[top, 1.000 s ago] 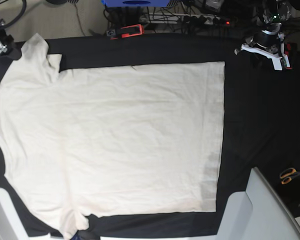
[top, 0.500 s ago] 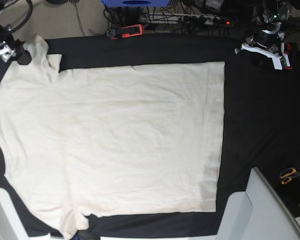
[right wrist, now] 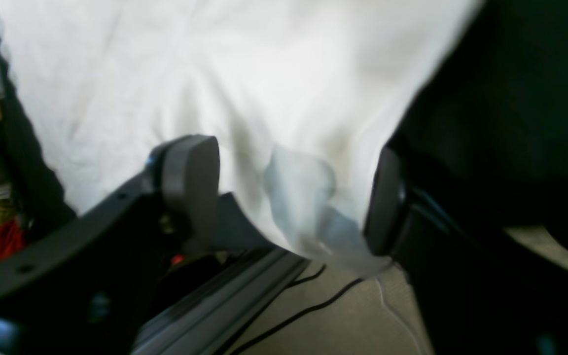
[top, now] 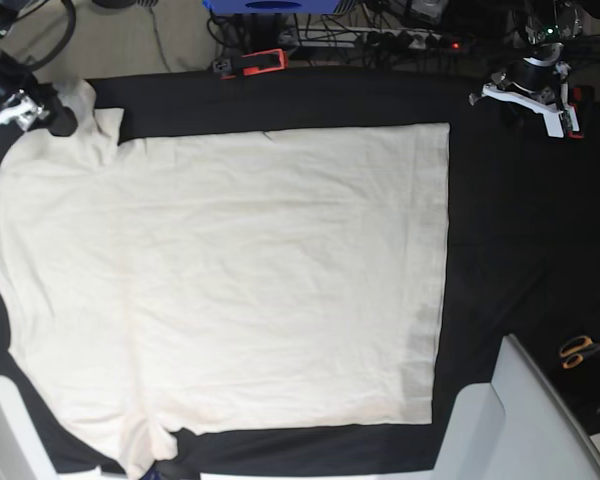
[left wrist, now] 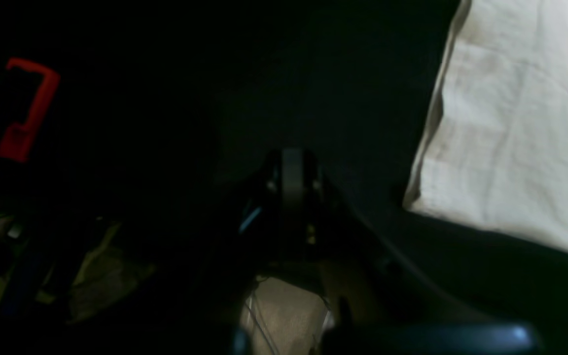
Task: Fold the T-shirt properly
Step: 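Lower both grippers and pinch the shirt's long side edge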
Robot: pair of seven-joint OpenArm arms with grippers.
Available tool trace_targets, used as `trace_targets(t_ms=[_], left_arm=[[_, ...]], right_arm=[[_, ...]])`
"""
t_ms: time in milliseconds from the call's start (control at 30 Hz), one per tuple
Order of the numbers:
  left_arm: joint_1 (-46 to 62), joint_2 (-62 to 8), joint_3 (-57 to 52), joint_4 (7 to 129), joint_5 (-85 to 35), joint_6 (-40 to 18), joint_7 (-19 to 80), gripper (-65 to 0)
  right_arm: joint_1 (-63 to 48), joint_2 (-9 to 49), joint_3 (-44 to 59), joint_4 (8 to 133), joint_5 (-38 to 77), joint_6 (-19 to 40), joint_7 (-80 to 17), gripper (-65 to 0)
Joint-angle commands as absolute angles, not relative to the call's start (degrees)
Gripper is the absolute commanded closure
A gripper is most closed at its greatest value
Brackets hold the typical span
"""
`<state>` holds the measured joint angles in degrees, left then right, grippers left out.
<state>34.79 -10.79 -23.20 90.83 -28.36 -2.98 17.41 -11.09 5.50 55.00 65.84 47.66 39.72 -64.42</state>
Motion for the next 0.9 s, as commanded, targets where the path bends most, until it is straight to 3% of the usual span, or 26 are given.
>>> trace_targets(t_ms=[0,100,133,200,300,367,567,867], left_arm=[[35.3,-11.4,-23.6,91.6,-28.5,-2.9,16.5,0.0],[35.3,-11.4,-23.6,91.6,-28.4,-2.9,16.6,0.0],[35.3,-11.4,-23.6,91.6,-28.6,-2.9,16.6,0.0],[35.3,-11.4,-23.5,91.6,-28.7,-2.9,17.0,0.0],[34.5,-11.4,-23.6,91.6,-28.9,-3.1,22.7,-17.3],[33.4,-11.2,-23.6,91.5,-29.9,-5.1,24.8,-23.2],[31.4,-11.3,-23.4,85.6,-41.3,-13.6,26.9,-23.7],[30.0,-10.9,-23.2,82.4,-42.9,-14.4,27.5,-23.7]], right_arm=[[-11.2,6.4,54.9,65.4,48.0,40.0,-64.2,-27.2],[-10.2,6.6,54.7,62.1,48.0,40.0,-64.2,-4.1],[-10.1,6.7,54.7,61.1,48.0,40.0,-64.2,0.0],[-10.0,7.3,54.7,59.6,48.0,40.0,-64.2,-2.9],[-10.0,7.8,54.8,58.7,48.0,40.0,-64.2,-3.9],[-10.0,7.9,54.9,58.9,48.0,40.0,-64.2,-3.9],[-10.0,7.9,54.8,59.0,48.0,40.0,-64.2,-3.9],[-10.0,7.9,54.7,59.0,48.0,40.0,-64.4,-3.9]])
